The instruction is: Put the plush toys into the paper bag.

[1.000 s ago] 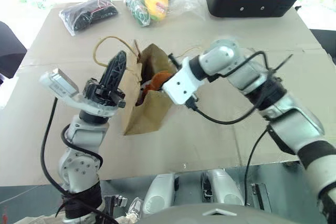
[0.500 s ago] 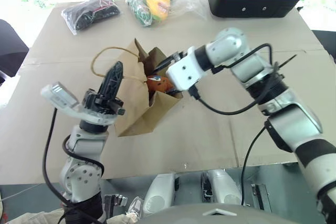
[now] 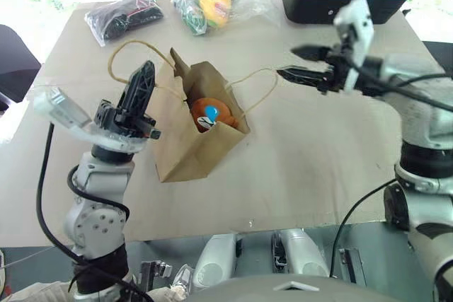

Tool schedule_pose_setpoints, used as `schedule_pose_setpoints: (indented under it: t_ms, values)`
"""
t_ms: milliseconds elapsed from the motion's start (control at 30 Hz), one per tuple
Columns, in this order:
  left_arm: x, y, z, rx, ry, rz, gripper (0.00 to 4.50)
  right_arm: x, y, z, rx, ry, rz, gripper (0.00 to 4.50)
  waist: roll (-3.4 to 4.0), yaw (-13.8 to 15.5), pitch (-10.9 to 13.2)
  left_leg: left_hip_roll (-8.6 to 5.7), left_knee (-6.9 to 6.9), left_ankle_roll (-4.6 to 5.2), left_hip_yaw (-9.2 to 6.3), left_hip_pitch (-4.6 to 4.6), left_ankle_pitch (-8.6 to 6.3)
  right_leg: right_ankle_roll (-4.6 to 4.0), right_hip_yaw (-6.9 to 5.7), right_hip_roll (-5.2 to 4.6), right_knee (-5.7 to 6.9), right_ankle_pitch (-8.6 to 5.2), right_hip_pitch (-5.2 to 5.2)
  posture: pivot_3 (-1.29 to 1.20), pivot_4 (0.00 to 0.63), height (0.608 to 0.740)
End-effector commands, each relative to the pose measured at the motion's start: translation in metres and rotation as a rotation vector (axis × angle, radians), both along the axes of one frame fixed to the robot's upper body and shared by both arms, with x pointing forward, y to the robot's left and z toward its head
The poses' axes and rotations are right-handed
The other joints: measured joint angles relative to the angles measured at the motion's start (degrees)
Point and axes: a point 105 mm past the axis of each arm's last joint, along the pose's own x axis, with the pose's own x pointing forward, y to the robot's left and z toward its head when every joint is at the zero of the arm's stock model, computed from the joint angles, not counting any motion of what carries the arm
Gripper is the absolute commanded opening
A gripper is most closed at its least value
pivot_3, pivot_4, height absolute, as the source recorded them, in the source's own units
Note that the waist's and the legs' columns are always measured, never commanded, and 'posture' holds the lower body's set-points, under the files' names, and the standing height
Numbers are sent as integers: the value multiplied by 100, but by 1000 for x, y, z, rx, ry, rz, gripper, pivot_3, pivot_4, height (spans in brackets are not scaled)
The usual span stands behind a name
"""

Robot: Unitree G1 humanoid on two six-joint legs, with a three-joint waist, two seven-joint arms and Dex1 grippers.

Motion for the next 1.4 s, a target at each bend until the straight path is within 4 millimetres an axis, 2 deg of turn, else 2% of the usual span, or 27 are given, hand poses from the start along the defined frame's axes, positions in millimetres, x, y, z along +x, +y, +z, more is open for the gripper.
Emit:
schedule_pose_setpoints:
  t_ms: [33, 100, 233, 333, 433, 467, 533, 633, 667, 733, 867, 933, 1033, 1100, 1233, 1300, 1333, 1367, 1400]
  values:
    - [-2, -2, 10, 24, -23, -7, 0, -6, -2, -9, 37, 75, -50, 3057, 2, -37, 0, 0, -3, 0, 5, 3, 0, 0, 3, 0, 1, 0, -1, 0, 150, 740]
    - [-2, -2, 10, 39, -15, -14, 0, -1, 2, -25, 24, 115, -74, 3057, 3, -35, -1, 1, -7, 0, 4, 9, 0, 0, 1, 2, 6, 0, -1, 0, 150, 740]
    - [-1, -1, 11, 69, -7, -20, 0, 8, 36, -34, 123, 192, -1, 3057, 3, -62, -1, 1, -7, 0, 13, 9, 1, 0, 5, 2, 8, 0, -5, 0, 150, 740]
    - [-1, -1, 13, 86, -14, -19, 0, 17, 56, -50, 81, 222, 11, 3057, 4, -41, 0, 1, -6, -1, 13, 9, 1, 0, 5, 3, 9, 0, -7, 0, 150, 740]
    - [-2, 0, 16, 90, -18, -16, 0, 17, 66, -50, 115, 231, 51, 3057, 3, -8, -1, -1, -5, 0, 10, 6, 1, 0, 4, 2, 4, 0, -7, 0, 150, 740]
    - [-3, 1, 16, 91, -17, -14, 0, 17, 68, -47, 141, 220, 64, 2541, 3, -9, -1, -2, -4, 0, 10, 4, 1, 0, 4, 2, 3, 0, -7, 0, 150, 740]
    - [-4, 2, 15, 92, -11, -11, 0, 13, 74, -30, 255, 205, 125, 1892, 3, -23, -1, -2, -4, 0, 10, 3, 1, 0, 4, 2, 2, 0, -8, 0, 150, 740]
    - [-4, 3, 14, 93, -3, -11, 0, 4, 78, -10, 352, 147, 199, 322, 3, -39, 0, 0, -4, -1, 8, 4, 1, 0, 3, 2, 6, 0, -10, 0, 150, 740]
    - [-3, 4, 15, 96, -2, -14, 0, -2, 79, 0, 398, 111, 242, 87, 3, -39, 0, 0, -5, -1, 9, 4, 1, 0, 3, 2, 7, 0, -11, 0, 150, 740]
    - [5, 11, 20, 115, 8, -17, 0, -17, 81, 28, 513, 55, 339, 87, 4, -39, 0, 0, -5, 0, 8, 4, 1, 0, 2, 2, 7, 0, -11, 0, 150, 740]
    - [28, 23, 42, 223, -8, -40, 0, -50, 91, 64, 543, -46, 490, 87, 7, -25, 3, 0, -5, -2, -1, 4, 2, 0, -5, 4, 12, 0, -13, 0, 150, 740]
    - [45, 25, 56, 273, -30, -68, 0, -57, 95, 79, 534, -114, 489, 87, 5, -21, 2, -2, -4, -2, -3, 4, 2, 0, -6, 4, 11, 0, -11, 0, 150, 740]
    - [69, 22, 66, 307, -39, -120, 0, -61, 96, 92, 499, -194, 453, 87, 4, -18, 1, -9, -2, -2, -5, 3, 2, 0, -8, 3, 7, 0, -11, 0, 150, 740]
    - [77, 15, 65, 323, -34, -192, 0, -61, 96, 93, 459, -225, 418, 87, 3, -49, 0, -13, -2, -2, -5, 2, 2, 1, -7, 0, 6, 0, -11, 0, 150, 740]
    - [97, 4, 40, 431, 37, -229, 0, -46, 94, 79, 359, -250, 281, 87, 3, -148, 0, -13, -14, -2, -6, 2, 2, 1, -6, -2, 5, 0, -18, 0, 150, 740]
    - [106, -2, 13, 476, 119, -235, 0, -24, 86, 57, 276, -226, 149, 87, 2, -185, -1, -11, -17, -3, -7, 2, 2, 1, -6, -2, 6, 0, -21, 0, 150, 740]
    - [109, -2, 3, 476, 149, -230, 0, -19, 82, 49, 254, -213, 124, 87, 1, -191, -1, -10, -16, -3, -7, 2, 2, 1, -6, -2, 6, 0, -21, 0, 150, 740]
    - [112, 0, -2, 469, 168, -209, 0, -20, 79, 43, 229, -208, 127, 608, 2, -191, -1, -10, -16, -3, -6, 2, 2, 1, -6, -2, 6, 0, -21, 0, 150, 740]
    - [112, 1, -5, 490, 176, -204, 351, -22, 77, 41, 220, -205, 133, 940, 1, -206, 0, -11, -15, -3, -5, 1, 2, 1, -4, -2, 6, 0, -21, 0, 150, 740]
